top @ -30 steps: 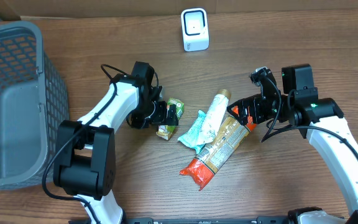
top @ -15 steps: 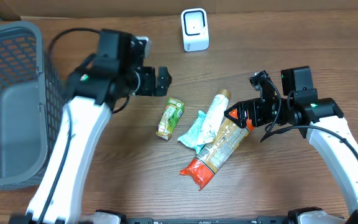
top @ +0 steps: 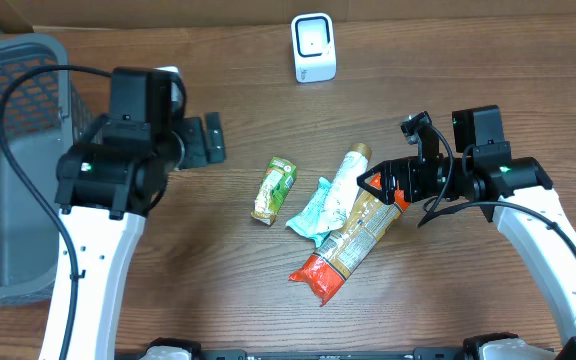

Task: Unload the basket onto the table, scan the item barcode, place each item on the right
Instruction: 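Raise left gripper away to the upper left and hold still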

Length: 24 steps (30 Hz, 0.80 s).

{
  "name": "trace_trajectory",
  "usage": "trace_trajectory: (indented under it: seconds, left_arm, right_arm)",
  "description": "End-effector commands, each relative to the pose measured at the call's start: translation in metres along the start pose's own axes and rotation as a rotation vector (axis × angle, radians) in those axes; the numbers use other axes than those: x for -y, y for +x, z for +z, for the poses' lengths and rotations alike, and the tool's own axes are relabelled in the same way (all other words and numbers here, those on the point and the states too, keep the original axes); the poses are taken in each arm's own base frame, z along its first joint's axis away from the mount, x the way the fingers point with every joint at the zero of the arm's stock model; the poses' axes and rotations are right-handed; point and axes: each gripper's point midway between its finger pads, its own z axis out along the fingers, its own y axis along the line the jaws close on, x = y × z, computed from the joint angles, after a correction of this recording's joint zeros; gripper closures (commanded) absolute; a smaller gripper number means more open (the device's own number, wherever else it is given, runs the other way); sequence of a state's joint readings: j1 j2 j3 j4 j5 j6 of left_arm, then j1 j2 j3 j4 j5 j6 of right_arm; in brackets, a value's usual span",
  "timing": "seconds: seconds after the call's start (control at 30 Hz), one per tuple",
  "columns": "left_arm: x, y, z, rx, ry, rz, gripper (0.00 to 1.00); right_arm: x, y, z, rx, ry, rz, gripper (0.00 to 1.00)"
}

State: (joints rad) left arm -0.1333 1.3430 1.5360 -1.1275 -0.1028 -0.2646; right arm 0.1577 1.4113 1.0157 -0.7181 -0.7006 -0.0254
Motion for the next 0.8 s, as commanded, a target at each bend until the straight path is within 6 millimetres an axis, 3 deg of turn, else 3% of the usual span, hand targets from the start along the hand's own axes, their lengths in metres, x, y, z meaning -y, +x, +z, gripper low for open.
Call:
trace_trajectory:
  seconds: [0.0,0.13,0.57,0.77]
  left_arm:
    - [-0.032,-0.001,0.013,-0.021,-0.094,-0.094,0.00]
    - [-0.043,0.001,0.021,-0.050,-0.116,-0.116,0.01]
    - [-0.043,0.013,0.050,-0.150,-0.138,-0.099,0.00]
    - [-0.044,0.017,0.062,-0.185,-0.147,-0.096,0.01]
  right_arm:
    - [-0.003,-0.008,-0.003,0.019,-0.004,-0.012,0.00]
    - [-0.002,-0.008,-0.003,0.020,0.003,-0.008,0.00]
    - [0.021,-0.003,-0.005,0.017,0.136,0.187,0.00]
    - [0.022,0.003,-0.005,-0.004,0.145,0.207,0.00]
